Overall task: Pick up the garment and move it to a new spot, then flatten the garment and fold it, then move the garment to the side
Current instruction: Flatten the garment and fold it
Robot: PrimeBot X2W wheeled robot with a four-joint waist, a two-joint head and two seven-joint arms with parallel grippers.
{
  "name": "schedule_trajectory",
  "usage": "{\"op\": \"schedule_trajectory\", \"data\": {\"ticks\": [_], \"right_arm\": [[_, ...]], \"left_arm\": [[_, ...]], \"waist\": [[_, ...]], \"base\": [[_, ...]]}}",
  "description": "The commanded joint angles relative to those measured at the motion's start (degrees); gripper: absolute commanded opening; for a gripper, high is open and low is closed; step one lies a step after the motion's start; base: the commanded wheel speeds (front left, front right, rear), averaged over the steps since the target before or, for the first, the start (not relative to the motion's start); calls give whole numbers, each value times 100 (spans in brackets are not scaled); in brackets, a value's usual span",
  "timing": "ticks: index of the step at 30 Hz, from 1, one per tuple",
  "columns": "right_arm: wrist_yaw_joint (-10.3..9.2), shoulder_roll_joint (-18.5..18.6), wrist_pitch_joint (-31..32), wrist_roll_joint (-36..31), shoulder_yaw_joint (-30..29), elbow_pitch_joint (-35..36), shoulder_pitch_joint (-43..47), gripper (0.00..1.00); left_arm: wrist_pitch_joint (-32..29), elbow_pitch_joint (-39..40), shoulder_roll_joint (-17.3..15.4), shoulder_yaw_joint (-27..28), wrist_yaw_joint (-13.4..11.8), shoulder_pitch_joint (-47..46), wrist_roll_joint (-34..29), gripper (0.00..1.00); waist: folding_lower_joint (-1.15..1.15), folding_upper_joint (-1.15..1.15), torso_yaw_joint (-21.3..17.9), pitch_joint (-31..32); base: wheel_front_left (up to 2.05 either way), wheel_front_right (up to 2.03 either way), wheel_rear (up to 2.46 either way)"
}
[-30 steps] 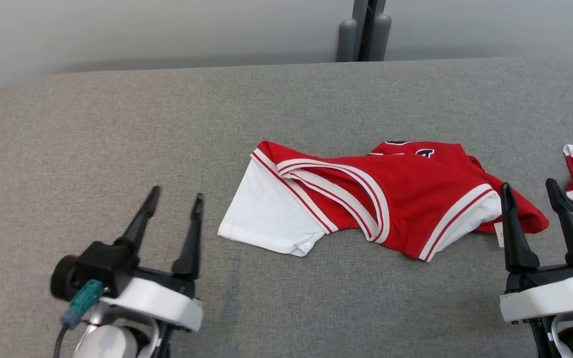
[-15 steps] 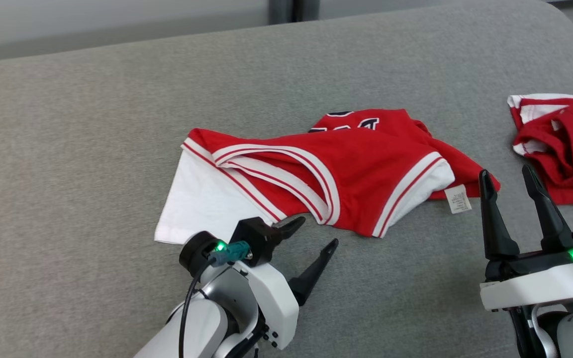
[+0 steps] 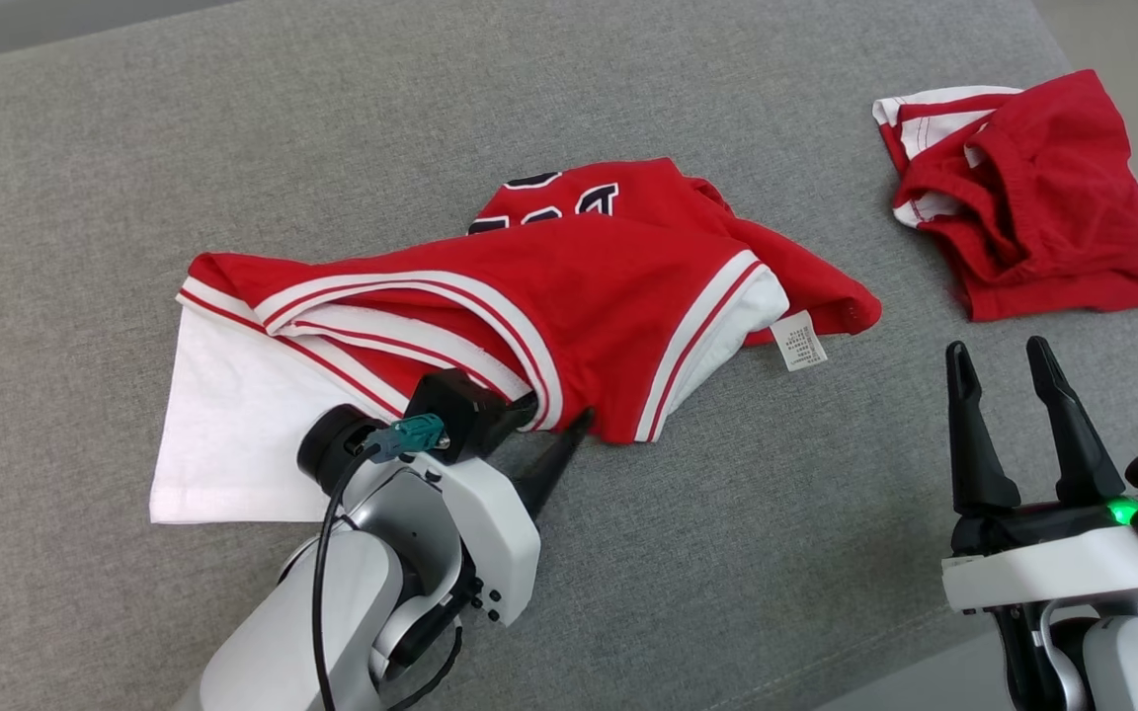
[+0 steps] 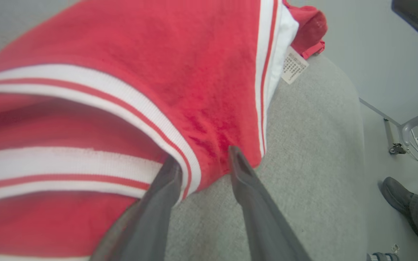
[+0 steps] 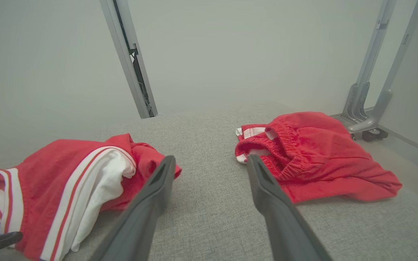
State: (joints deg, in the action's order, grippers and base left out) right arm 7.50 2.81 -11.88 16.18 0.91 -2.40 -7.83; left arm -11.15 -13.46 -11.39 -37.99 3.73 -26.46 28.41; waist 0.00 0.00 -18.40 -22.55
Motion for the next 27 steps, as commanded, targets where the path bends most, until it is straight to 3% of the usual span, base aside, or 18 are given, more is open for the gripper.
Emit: {"op": "schedule_trajectory", "data": {"ticks": [1, 6, 13, 19, 27], "right_arm": [[-2, 15, -56, 37, -6, -28, -61, 100], [-2, 14, -125, 13, -99, -132, -98, 100], [-2, 16, -54, -140, -269, -119, -75, 100], [-2, 18, 136, -284, -458, 31, -49, 100], [-2, 16, 389, -457, -655, 269, -26, 100]], "left_arm": [[57, 54, -33, 19, 34, -106, 10, 0], [294, 452, -118, 79, 57, -33, 21, 0], [213, 1603, -546, 301, -123, 290, 104, 0], [-240, 2653, -1030, 699, -526, 787, 362, 0], [-367, 3421, -1701, 1465, -1007, 1380, 546, 0]], "waist": [[0, 0, -16, -15], [0, 0, 132, 68], [0, 0, 624, 295], [0, 0, 1206, 461], [0, 0, 1739, 497]], "base": [[0, 0, 0], [0, 0, 0], [0, 0, 0], [0, 0, 0], [0, 0, 0]]}}
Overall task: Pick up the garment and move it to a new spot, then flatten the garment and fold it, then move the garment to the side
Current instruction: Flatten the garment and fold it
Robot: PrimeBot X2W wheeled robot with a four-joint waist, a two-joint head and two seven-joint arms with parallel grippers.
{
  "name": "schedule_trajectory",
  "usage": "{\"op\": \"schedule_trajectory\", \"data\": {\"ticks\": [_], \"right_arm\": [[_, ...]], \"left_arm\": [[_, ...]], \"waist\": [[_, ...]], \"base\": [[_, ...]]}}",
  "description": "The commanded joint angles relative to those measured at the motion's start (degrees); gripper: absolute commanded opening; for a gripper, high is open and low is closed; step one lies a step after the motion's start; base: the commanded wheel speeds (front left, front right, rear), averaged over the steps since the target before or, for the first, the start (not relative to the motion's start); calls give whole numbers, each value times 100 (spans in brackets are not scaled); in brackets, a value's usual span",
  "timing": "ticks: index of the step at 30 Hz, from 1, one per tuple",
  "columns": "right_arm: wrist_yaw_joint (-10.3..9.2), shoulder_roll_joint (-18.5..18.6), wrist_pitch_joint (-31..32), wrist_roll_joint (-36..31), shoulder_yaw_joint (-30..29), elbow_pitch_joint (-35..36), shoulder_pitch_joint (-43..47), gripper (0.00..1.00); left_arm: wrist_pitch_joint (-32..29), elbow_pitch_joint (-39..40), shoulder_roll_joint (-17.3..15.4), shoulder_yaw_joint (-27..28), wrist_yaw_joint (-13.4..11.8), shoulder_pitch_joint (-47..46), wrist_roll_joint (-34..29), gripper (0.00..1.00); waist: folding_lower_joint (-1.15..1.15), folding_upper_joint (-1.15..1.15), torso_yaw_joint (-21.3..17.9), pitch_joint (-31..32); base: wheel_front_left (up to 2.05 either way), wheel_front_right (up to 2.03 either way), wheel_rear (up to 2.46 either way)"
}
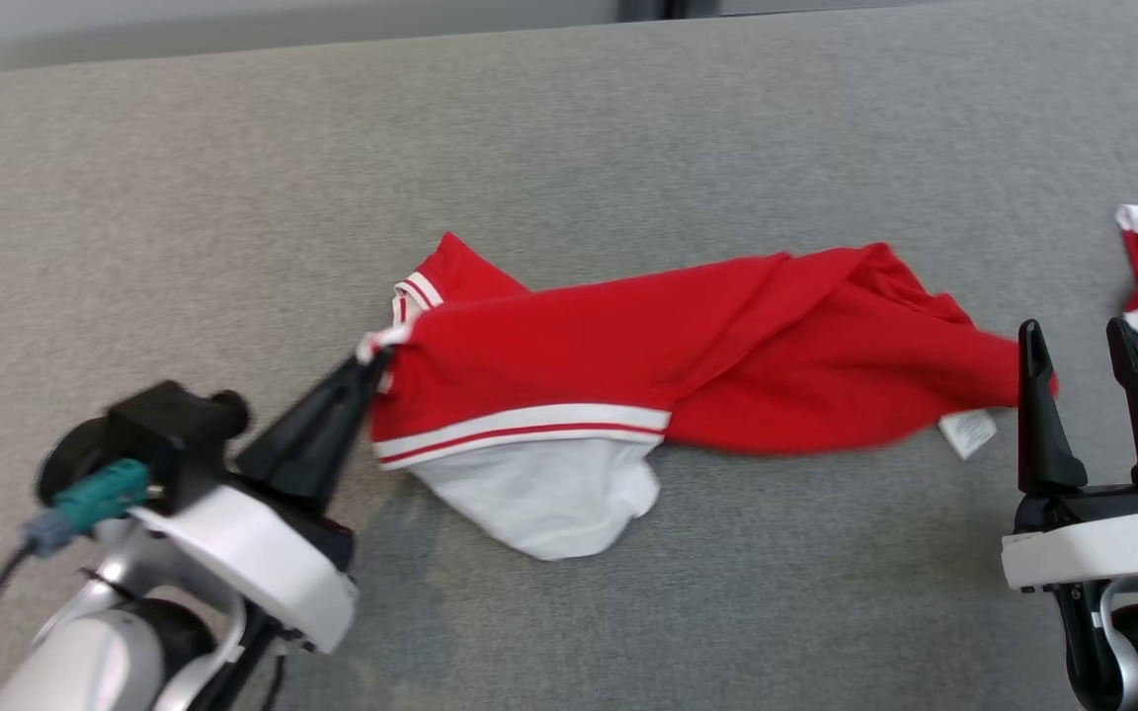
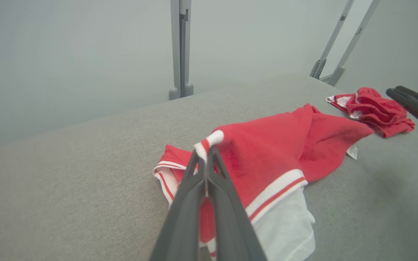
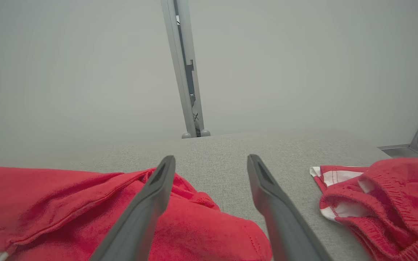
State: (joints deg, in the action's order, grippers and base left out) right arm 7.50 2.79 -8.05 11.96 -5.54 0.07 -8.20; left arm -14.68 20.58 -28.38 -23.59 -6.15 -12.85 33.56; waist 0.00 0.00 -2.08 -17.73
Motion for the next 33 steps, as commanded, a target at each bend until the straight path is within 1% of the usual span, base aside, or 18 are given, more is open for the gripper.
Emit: {"op": "schedule_trajectory", "data": {"ticks": [1, 2, 5, 8, 9, 11, 13, 14, 15, 16, 17, 18, 22, 26, 30, 33], "right_arm": [[-2, 19, 47, -53, -18, 54, 3, 100], [-2, 21, 63, -62, -32, 78, -9, 100], [-2, 21, 144, -81, -28, 128, -63, 100], [-2, 19, 179, -76, 6, 142, -97, 100], [-2, 20, 196, -66, 10, 126, -109, 100], [-2, 22, 208, -21, 20, 88, -127, 100], [-2, 19, 186, 22, 33, 31, -149, 100], [-2, 19, 186, 22, 33, 31, -149, 100], [-2, 18, 166, 30, 40, 0, -154, 100], [-2, 19, 146, 56, 55, -19, -158, 100], [-2, 20, 136, 75, 67, -44, -159, 100], [-2, 19, 117, 79, 83, -63, -159, 100], [-2, 19, 67, 120, 113, -138, -151, 100], [-2, 19, 30, 117, 122, -177, -125, 100], [-2, 19, 44, 29, 83, -158, -117, 100], [-2, 19, 83, -56, 88, -121, -124, 100]], "left_arm": [[-35, 73, -93, 123, -60, 59, 33, 0], [-40, 110, -174, 221, -85, 74, 48, 0], [-87, 31, -285, 423, -102, 85, 200, 0], [-81, -371, -319, 529, -22, -79, 333, 0], [-37, -571, -232, 545, 34, -139, 456, 0], [76, -1034, -193, 566, 112, -254, 461, 0], [219, -1513, -23, 561, 194, -365, 581, 0], [219, -1513, -23, 561, 194, -365, 581, 0], [319, -1775, 30, 582, 224, -434, 606, 0], [401, -2007, 103, 591, 268, -492, 657, 31], [503, -2248, 181, 590, 322, -537, 691, 64], [627, -2453, 253, 606, 349, -589, 702, 100], [1120, -3145, 472, 633, 419, -760, 623, 100], [1776, -3505, 614, 736, 273, -834, 437, 100], [2506, -3550, 745, 950, 79, -826, 300, 100], [2815, -3368, 809, 1093, -21, -714, 190, 100]], "waist": [[0, 0, 148, 9], [0, 0, 185, 0], [0, 0, 226, -22], [0, 0, 185, -67], [0, 0, 154, -83], [0, 0, 66, -109], [0, 0, -30, -142], [0, 0, -30, -142], [0, 0, -79, -156], [0, 0, -122, -167], [0, 0, -165, -172], [0, 0, -199, -180], [0, 0, -279, -188], [0, 0, -290, -165], [0, 0, -225, -83], [0, 0, -161, 8]], "base": [[0, 0, 0], [0, 0, 0], [0, 0, 0], [0, 0, 0], [0, 0, 0], [0, 0, 0], [0, 0, 0], [0, 0, 0], [0, 0, 0], [0, 0, 0], [0, 0, 0], [0, 0, 0], [0, 0, 0], [0, 0, 0], [0, 0, 0], [0, 0, 0]]}}
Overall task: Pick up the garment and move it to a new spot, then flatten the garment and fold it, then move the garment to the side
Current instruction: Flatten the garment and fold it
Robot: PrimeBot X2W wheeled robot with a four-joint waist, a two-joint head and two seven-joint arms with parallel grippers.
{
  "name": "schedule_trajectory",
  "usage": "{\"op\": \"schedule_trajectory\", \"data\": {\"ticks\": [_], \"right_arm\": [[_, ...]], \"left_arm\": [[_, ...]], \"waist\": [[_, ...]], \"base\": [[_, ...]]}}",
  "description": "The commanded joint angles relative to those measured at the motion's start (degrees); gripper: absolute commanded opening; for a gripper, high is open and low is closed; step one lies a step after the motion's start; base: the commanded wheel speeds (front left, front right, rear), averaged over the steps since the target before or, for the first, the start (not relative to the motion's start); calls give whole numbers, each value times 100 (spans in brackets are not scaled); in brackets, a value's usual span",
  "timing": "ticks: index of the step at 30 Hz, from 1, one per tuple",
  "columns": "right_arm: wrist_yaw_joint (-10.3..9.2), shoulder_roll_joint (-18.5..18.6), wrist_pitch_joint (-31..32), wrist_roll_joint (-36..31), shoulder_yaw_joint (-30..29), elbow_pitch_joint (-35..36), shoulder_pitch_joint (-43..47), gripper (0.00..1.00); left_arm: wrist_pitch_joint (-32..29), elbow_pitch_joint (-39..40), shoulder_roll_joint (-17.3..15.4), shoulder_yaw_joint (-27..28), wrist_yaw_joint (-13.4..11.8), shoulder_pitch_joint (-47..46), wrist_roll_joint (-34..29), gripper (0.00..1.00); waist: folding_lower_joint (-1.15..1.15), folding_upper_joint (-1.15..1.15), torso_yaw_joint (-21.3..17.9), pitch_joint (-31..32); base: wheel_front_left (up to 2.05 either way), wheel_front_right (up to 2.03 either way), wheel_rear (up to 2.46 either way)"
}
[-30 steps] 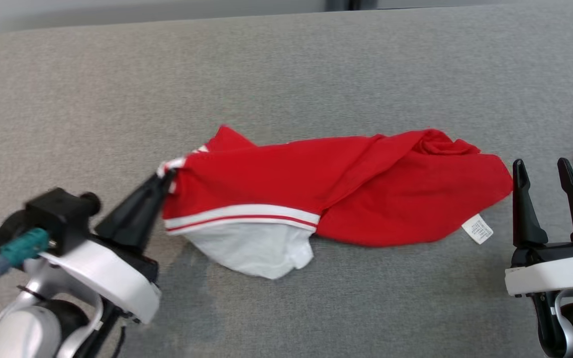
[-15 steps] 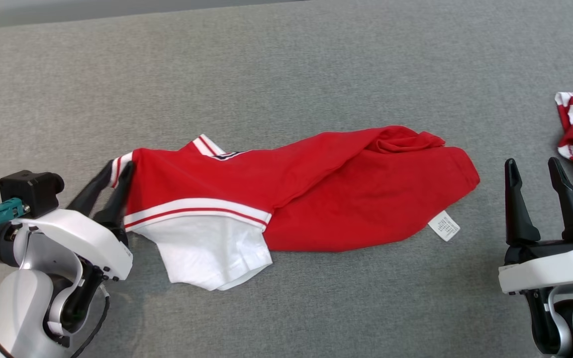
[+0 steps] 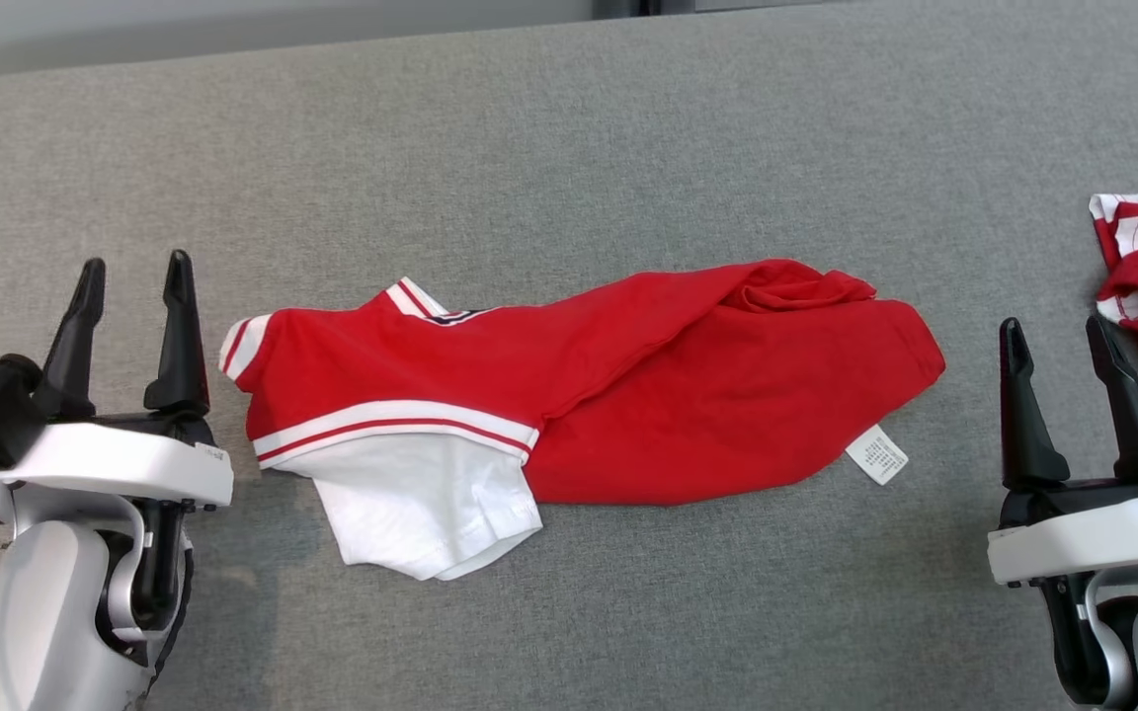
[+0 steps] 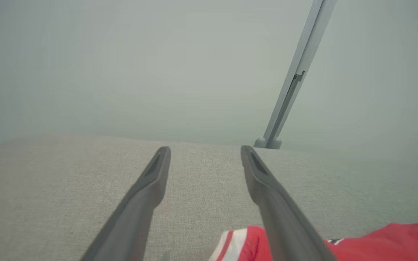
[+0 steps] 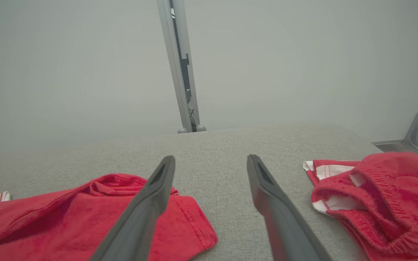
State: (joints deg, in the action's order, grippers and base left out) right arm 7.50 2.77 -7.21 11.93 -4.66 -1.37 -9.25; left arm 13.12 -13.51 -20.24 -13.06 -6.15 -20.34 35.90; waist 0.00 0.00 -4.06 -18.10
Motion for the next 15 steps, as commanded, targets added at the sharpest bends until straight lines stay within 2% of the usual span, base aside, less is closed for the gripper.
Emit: {"op": "schedule_trajectory", "data": {"ticks": [1, 9, 15], "right_arm": [[-2, 21, 15, -75, 10, 36, -18, 100], [-2, 22, 208, -245, 181, 120, 110, 100], [-2, 21, 309, -271, 236, 169, 266, 100]], "left_arm": [[88, 140, 12, 81, -55, 85, -101, 100], [191, 1300, 59, 163, -357, 856, -766, 100], [62, 1739, -68, -8, -510, 1365, -1057, 100]], "waist": [[0, 0, 58, 78], [0, 0, 171, 451], [0, 0, 218, 652]], "base": [[0, 0, 0], [0, 0, 0], [0, 0, 0]]}}
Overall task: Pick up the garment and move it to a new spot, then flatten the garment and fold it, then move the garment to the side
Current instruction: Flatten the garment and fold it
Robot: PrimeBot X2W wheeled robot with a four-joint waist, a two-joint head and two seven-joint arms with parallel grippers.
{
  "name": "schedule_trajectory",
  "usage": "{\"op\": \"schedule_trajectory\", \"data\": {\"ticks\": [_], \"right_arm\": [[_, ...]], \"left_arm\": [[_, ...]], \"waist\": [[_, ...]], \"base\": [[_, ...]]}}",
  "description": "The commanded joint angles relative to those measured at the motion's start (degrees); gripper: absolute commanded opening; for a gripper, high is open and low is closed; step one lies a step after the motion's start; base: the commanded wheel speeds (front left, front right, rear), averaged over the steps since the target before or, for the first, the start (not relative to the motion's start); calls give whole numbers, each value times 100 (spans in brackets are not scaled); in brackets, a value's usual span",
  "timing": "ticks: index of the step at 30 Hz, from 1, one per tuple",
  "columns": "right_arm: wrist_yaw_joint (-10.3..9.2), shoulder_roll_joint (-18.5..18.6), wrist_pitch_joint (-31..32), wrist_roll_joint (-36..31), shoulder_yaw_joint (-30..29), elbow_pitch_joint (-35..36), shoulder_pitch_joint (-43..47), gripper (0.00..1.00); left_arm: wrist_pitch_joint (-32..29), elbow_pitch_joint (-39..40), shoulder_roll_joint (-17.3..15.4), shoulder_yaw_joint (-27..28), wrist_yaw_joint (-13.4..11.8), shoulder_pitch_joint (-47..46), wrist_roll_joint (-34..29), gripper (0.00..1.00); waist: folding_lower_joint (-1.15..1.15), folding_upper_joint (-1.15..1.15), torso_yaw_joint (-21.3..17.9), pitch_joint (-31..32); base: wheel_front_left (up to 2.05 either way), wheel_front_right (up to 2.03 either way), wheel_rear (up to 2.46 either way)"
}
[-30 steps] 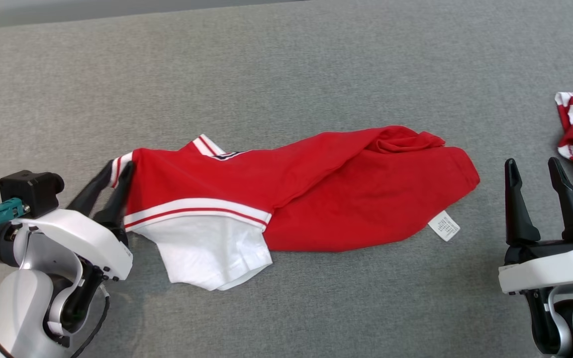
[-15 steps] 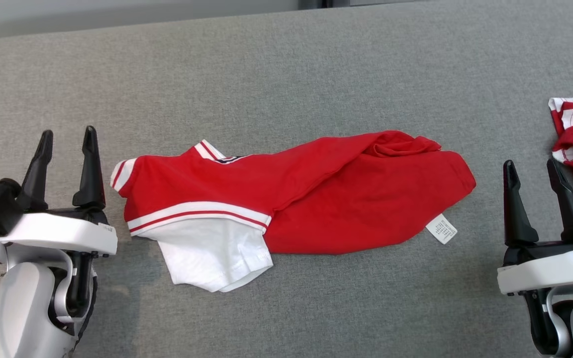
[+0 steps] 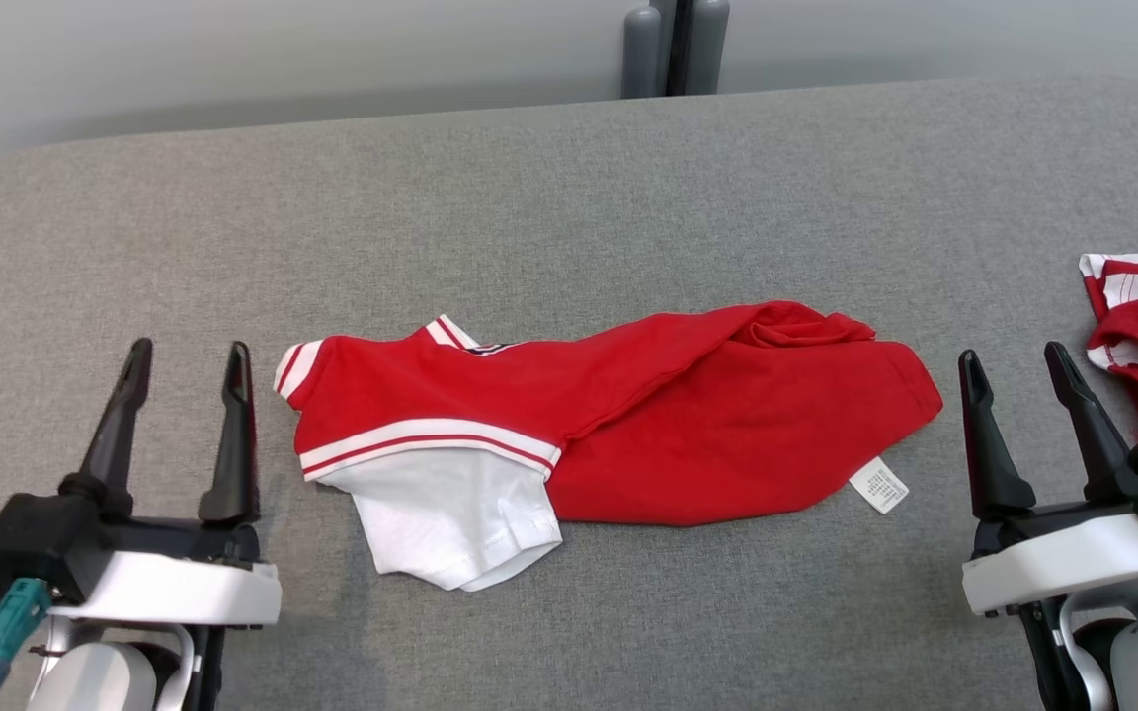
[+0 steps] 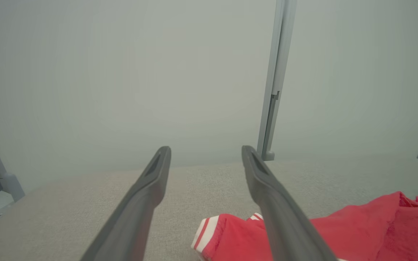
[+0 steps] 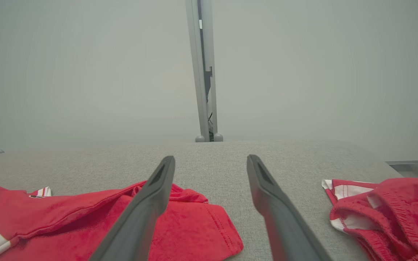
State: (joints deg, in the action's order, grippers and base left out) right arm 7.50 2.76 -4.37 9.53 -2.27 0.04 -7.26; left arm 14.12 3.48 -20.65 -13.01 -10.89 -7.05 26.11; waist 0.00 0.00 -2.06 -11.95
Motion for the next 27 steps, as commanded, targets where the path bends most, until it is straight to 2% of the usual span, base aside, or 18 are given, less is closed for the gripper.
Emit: {"op": "schedule_trajectory", "data": {"ticks": [1, 16, 19, 21, 27], "right_arm": [[-2, 22, 36, -27, -3, 38, 91, 100], [-2, 44, 72, 140, 37, 19, 52, 100], [-2, 297, 179, 344, 121, -226, -175, 100], [-2, 597, 217, 568, 276, -471, -410, 100], [-1, 1617, 543, 1530, 1231, -1455, -1272, 100]], "left_arm": [[-70, 82, -36, -45, -41, 84, -75, 100], [-315, 190, 4, -251, -79, 48, -60, 100], [-325, 149, 49, -274, -85, -9, -23, 100], [-343, 132, 78, -303, -55, -74, 11, 100], [-345, 16, 144, -409, 81, -281, 61, 100]], "waist": [[0, 0, 24, 54], [0, 0, 146, 83], [0, 0, 231, 5], [0, 0, 296, -71], [0, 0, 505, -355]], "base": [[0, 0, 0], [0, 0, 0], [0, 0, 0], [0, 0, 0], [0, 0, 0]]}}
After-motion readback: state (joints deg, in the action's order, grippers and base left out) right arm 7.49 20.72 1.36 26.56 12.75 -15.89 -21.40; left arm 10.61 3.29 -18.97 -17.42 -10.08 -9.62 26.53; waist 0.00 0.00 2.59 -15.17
